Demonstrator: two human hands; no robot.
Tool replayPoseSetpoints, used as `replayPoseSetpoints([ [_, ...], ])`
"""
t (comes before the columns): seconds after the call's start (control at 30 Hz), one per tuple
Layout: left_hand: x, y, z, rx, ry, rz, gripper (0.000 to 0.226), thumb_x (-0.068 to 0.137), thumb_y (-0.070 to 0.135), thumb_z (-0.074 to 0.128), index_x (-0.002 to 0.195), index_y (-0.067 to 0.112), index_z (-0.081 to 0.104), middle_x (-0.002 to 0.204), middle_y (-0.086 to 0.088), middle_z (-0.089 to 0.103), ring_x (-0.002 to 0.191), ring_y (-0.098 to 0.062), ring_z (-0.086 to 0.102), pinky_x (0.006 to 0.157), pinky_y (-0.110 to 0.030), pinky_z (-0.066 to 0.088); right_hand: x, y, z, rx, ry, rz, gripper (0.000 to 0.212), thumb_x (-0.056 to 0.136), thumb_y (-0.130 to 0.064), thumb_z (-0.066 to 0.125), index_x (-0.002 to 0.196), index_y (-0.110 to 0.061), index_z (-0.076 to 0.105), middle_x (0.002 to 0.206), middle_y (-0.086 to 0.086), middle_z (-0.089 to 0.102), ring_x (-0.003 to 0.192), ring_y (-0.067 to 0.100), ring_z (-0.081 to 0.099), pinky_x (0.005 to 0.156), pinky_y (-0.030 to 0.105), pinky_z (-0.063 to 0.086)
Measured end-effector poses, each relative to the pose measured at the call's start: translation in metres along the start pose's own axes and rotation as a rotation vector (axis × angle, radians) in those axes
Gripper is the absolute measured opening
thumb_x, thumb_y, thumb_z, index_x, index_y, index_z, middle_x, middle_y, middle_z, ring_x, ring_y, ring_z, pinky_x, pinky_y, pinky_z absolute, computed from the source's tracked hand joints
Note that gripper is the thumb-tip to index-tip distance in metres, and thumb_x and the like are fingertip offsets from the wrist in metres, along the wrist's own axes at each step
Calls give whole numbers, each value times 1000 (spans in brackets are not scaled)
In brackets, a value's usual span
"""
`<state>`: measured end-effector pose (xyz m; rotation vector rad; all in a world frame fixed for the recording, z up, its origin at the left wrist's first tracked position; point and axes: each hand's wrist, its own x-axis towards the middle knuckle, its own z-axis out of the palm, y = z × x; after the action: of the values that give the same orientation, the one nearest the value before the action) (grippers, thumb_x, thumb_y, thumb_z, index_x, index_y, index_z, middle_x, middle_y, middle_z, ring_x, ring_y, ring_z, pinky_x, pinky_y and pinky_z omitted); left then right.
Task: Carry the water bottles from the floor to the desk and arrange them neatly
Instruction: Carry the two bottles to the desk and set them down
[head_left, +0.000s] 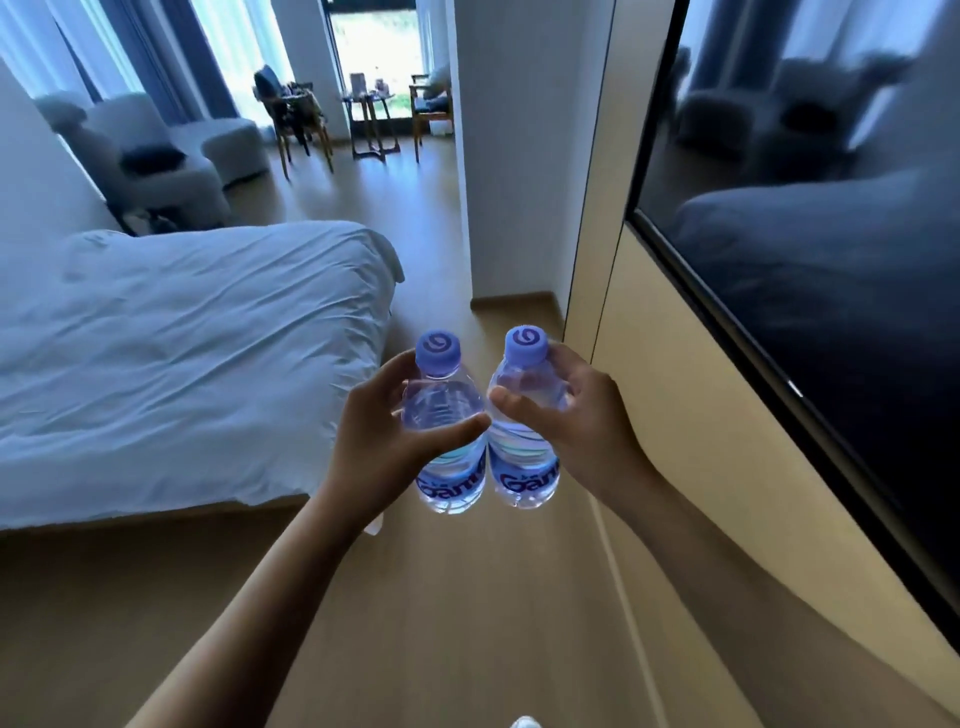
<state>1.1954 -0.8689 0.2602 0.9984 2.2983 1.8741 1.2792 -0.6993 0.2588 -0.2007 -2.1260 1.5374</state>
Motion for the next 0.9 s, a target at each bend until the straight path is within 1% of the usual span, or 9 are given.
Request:
replayPoseSetpoints([
  [0.07, 33, -14, 1, 2, 10, -10, 51, 58, 27, 92, 102, 31, 68, 93, 19, 74, 89, 3, 69, 72, -9, 51, 36, 11, 2, -11, -20, 15, 27, 75, -39, 75, 100, -34, 65, 89, -4, 74, 84, 11, 70, 82, 35, 55],
  [0.17, 77, -38, -1, -5, 44, -29, 52, 56, 33, 92, 101, 29, 68, 92, 20, 74, 87, 5, 68, 72, -8, 50, 88, 31, 10, -14, -57, 33, 36, 76, -40, 73, 107, -22, 68, 93, -1, 75, 88, 17, 71, 85, 47, 55],
  [0.3, 132, -74, -8, -11, 65, -61, 49, 57, 31, 87, 102, 20, 70, 91, 16, 75, 85, 3, 69, 73, -9, 50, 151, 56, 30, -17, -79, 56, 36, 80, -34, 77, 109, -15, 67, 96, 3, 75, 92, 22, 71, 86, 52, 54],
  [0.37, 171, -99, -17, 2, 72, -84, 48, 58, 25, 90, 102, 18, 71, 92, 13, 75, 85, 1, 70, 73, -10, 50, 192, 71, 46, -34, -77, 59, 32, 83, -29, 78, 109, -14, 67, 97, 3, 74, 92, 22, 71, 86, 51, 54],
  [0.47, 233, -138, -35, 34, 52, -77, 47, 60, 17, 92, 101, 23, 71, 91, 16, 75, 84, 2, 70, 73, -10, 50, 255, 93, 72, -38, -57, 56, 32, 84, -27, 77, 110, -14, 66, 97, 2, 74, 91, 19, 71, 86, 49, 55],
  [0.63, 340, -187, -67, 41, 18, -59, 51, 57, 16, 93, 101, 25, 70, 91, 18, 74, 82, 5, 68, 72, -8, 48, 361, 114, 114, -22, -35, 70, 30, 84, -27, 77, 110, -19, 66, 97, -2, 74, 91, 13, 71, 87, 45, 56],
  [0.73, 397, -208, -86, 43, 11, -35, 52, 57, 17, 92, 102, 26, 69, 92, 21, 73, 84, 6, 68, 71, -6, 47, 419, 123, 134, -20, -34, 58, 26, 83, -30, 78, 105, -30, 64, 97, -5, 74, 91, 10, 70, 87, 41, 57],
  [0.8, 431, -221, -96, 42, 4, -28, 52, 57, 18, 92, 103, 25, 69, 93, 21, 73, 84, 6, 67, 71, -6, 47, 454, 130, 145, -10, -25, 52, 27, 82, -33, 78, 105, -30, 65, 97, -5, 75, 91, 10, 71, 87, 40, 57],
  [0.9, 475, -239, -105, 29, 7, -35, 52, 56, 29, 90, 104, 26, 69, 93, 19, 74, 86, 5, 68, 71, -7, 49, 501, 140, 157, -2, -37, 38, 34, 78, -47, 74, 107, -31, 64, 98, -7, 74, 92, 9, 70, 87, 35, 57],
])
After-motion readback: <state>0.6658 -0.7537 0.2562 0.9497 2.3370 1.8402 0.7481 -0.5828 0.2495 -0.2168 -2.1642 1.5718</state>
